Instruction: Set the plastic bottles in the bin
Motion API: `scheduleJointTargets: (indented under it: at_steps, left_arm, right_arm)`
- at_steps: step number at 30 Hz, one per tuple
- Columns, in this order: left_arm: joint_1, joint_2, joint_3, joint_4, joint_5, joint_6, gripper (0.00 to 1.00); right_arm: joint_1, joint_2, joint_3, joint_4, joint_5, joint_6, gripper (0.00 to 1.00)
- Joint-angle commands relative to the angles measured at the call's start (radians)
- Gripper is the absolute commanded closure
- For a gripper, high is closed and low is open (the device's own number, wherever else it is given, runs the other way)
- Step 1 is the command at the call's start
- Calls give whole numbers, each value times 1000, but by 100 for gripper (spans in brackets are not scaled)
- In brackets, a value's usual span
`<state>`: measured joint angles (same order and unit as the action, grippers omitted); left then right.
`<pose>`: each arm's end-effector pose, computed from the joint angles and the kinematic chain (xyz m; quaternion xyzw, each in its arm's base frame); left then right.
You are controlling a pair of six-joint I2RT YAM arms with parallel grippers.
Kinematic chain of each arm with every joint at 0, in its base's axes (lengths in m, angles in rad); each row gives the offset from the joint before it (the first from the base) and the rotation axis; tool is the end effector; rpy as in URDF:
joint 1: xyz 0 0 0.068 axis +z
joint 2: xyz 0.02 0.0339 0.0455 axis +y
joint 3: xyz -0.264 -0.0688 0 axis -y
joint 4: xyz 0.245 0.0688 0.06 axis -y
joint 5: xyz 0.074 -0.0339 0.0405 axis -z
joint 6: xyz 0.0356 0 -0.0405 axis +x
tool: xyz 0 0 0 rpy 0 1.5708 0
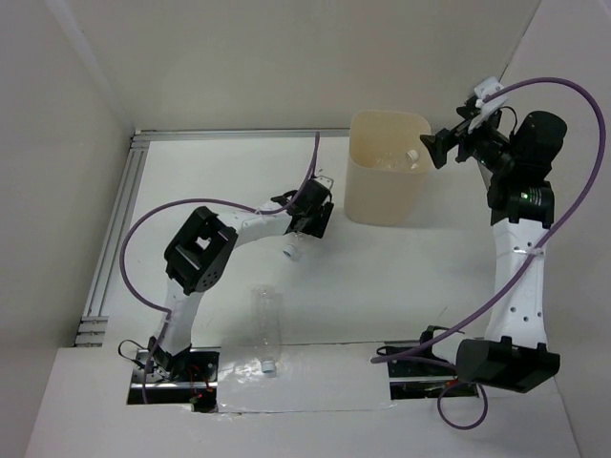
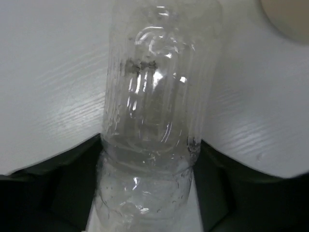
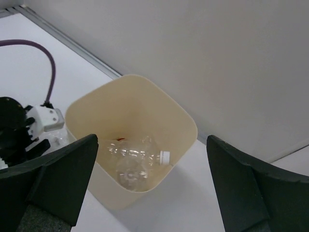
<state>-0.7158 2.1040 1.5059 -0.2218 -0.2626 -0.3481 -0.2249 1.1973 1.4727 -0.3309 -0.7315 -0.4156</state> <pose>0.3565 -0.2978 0.1732 0.1214 0.9156 -0.0794 0.3751 0.2426 -0.0311 0.4781 -0.3093 0.6519 0.0446 0.6909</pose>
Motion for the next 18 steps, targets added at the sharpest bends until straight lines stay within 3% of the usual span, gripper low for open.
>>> scheduleJointTargets:
  at_steps: [1, 3, 5, 8, 9, 11, 14, 16, 18]
  left_arm:
    - [3, -10, 8, -24, -30, -5, 29]
    - [3, -39, -18, -24, -30, -17, 49]
    - [-7, -129, -70, -14, -41, -35, 72]
    - [-7, -318, -145, 25, -50, -45, 84]
    - [-7, -363, -145, 25, -50, -45, 86]
    - [-7, -438, -133, 39, -38, -45, 87]
    - [-27, -532, -43, 77, 17, -19, 87]
    - [-37, -542, 46, 117, 65, -9, 87]
    - [-37, -532, 135, 195, 126, -28, 87]
  right_arm:
    - [-19, -47, -14, -26, -83, 58, 0]
    - [-28, -61, -37, -46, -97, 58, 0]
    - [-42, -71, -37, -63, -146, 58, 11]
    - [-74, -82, -58, -100, -212, 46, 38]
    - [-91, -93, -69, -100, -212, 46, 59]
    - [-100, -117, -113, -100, -223, 57, 70]
    - [-129, -143, -166, -114, -233, 43, 62]
    - [-139, -154, -189, -150, -233, 22, 37]
    - [-139, -166, -204, -172, -233, 11, 29]
